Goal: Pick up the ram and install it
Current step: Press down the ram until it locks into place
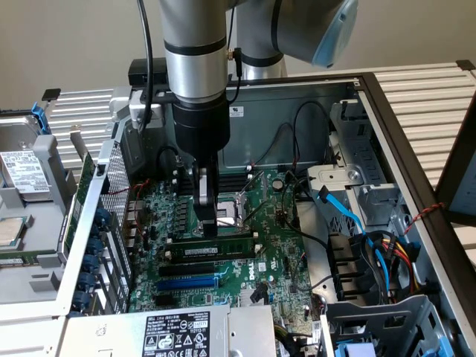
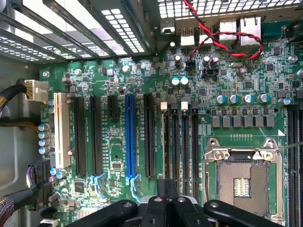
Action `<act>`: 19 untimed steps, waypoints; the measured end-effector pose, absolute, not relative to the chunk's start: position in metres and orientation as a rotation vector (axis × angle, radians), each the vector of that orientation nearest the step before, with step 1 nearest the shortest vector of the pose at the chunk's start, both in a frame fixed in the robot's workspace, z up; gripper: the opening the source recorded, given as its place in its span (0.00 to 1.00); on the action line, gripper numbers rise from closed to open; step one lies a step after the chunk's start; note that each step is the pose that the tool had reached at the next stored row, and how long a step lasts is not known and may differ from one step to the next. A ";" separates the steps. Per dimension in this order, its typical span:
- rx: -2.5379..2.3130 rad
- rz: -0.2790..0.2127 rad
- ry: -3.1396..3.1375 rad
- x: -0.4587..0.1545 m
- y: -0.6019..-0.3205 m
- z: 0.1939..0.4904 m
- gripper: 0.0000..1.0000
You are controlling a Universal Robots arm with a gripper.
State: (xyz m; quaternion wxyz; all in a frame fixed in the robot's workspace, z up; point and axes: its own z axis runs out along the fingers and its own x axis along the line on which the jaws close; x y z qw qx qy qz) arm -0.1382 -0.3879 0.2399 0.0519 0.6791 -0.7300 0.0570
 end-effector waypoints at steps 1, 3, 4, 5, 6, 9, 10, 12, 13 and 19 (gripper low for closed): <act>2.066 0.173 -2.221 -0.138 -0.388 0.240 0.10; 2.066 0.174 -2.221 -0.138 -0.388 0.240 0.10; 2.066 0.173 -2.220 -0.137 -0.388 0.240 0.10; 2.065 0.173 -2.220 -0.137 -0.388 0.240 0.10; 2.065 0.173 -2.220 -0.136 -0.388 0.240 0.10; 2.065 0.173 -2.220 -0.136 -0.388 0.240 0.10; 2.065 0.173 -2.220 -0.136 -0.388 0.240 0.10; 2.065 0.173 -2.220 -0.136 -0.388 0.240 0.10; 2.065 0.173 -2.220 -0.136 -0.389 0.240 0.10; 2.065 0.170 -2.219 -0.132 -0.392 0.240 0.10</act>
